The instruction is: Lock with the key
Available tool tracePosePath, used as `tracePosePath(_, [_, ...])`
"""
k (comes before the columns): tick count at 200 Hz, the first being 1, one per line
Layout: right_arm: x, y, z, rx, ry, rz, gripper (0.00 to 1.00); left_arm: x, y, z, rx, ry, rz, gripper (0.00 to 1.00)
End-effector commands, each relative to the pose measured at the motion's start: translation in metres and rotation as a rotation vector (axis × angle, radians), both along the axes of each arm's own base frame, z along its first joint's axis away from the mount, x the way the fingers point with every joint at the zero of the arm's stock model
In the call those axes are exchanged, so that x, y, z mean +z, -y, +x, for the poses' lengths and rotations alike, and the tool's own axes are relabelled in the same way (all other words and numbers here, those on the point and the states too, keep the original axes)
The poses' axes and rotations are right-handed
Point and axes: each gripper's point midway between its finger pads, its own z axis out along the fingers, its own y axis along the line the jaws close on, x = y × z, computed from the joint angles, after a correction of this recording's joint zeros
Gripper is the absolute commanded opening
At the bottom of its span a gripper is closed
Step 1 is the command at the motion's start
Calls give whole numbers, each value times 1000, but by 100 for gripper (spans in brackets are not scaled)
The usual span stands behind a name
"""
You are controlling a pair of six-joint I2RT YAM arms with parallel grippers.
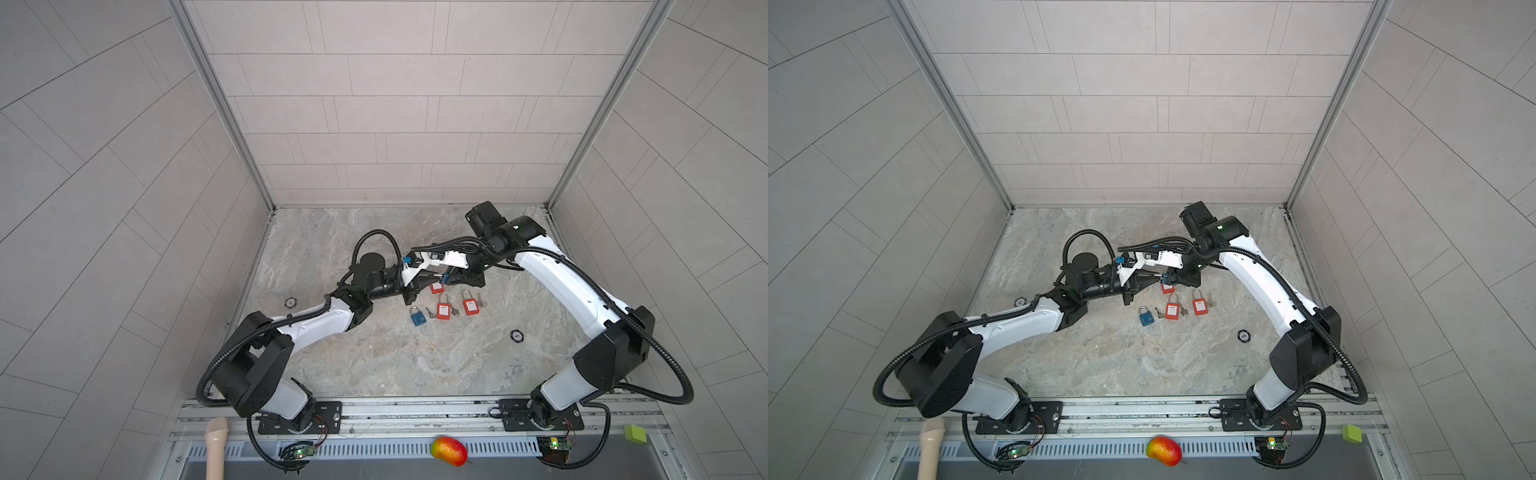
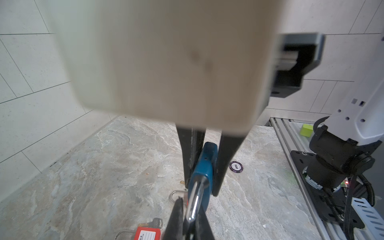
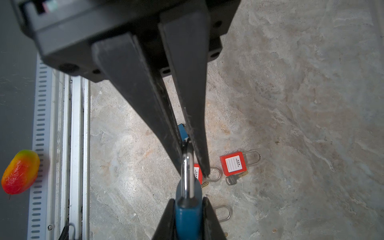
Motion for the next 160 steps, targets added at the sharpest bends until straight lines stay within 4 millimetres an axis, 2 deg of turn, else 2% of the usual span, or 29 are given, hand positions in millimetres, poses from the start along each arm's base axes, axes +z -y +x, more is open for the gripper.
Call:
tracePosePath(1, [43, -50, 2, 155, 151, 222, 0, 56, 17, -45, -215, 79, -127, 0])
tracePosePath(12, [38, -41, 1, 130, 152, 189, 1, 61, 12, -40, -210, 74, -123, 0])
tracePosePath(44, [31, -19, -3, 73, 147, 160, 13, 69, -1, -29, -200, 66, -118, 0])
tracePosePath(58, [29, -13, -5, 50, 145, 153, 25, 72, -4, -27, -203, 59, -118, 0])
tracePosePath(78, [29, -6, -4, -10, 139, 142, 34, 75, -6, -25, -213, 59, -108, 0])
tracePosePath(87, [29, -3, -6, -19, 135, 145, 44, 76, -6, -24, -216, 64, -100, 0])
tracePosePath(160, [35, 30, -26, -112, 155, 154, 48, 76, -10, -25, -245, 89, -56, 0])
